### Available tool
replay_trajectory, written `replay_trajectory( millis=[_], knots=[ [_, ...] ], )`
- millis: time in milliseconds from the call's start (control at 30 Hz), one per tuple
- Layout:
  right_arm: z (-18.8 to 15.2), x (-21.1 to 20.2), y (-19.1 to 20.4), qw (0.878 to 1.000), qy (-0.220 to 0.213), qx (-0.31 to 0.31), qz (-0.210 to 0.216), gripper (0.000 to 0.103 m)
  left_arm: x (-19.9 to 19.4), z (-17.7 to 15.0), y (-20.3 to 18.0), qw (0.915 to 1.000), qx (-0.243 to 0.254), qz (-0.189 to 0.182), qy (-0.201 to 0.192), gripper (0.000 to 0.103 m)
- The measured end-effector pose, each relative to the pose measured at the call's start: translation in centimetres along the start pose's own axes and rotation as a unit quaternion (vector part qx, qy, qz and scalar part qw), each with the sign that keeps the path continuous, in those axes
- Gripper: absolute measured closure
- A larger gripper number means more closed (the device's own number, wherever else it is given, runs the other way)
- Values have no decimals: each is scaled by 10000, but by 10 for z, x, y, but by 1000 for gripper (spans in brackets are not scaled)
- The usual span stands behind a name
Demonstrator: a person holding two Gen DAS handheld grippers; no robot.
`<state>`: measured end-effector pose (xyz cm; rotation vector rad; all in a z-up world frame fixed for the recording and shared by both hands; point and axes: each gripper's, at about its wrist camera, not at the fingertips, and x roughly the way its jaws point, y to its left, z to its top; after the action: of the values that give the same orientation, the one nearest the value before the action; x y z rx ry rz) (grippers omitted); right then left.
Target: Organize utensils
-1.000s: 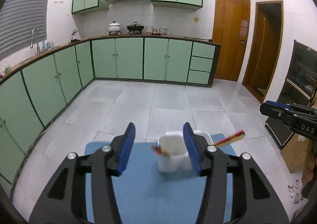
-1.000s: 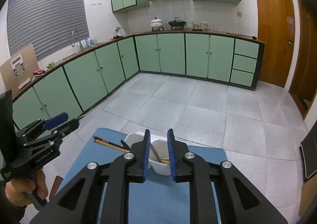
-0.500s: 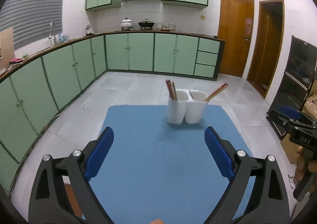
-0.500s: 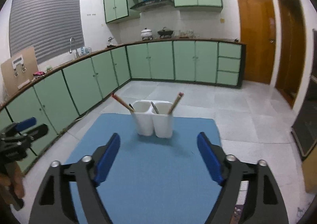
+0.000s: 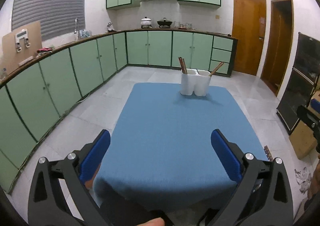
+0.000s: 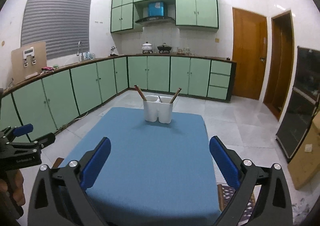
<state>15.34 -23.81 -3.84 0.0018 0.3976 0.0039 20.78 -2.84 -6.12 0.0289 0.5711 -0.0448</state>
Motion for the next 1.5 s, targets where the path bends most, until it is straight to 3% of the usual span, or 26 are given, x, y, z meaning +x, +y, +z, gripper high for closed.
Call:
replay_trajectory(
  millis=[300,633,867,1500],
  knots=[
    [-14,-65,12,9995,25,236,231,6,-100,-33,1,9990,-97,92,-428,5],
    [-22,-111,19,9989,-152,294,337,6,-168,-49,9,9968,-304,221,-709,5],
    [-21,-122,22,9990,-239,252,272,6,-187,-52,10,9953,-337,319,-846,5],
    [-28,-124,22,9990,-277,296,200,6,-191,-51,1,9945,-260,378,-944,5]
  ],
)
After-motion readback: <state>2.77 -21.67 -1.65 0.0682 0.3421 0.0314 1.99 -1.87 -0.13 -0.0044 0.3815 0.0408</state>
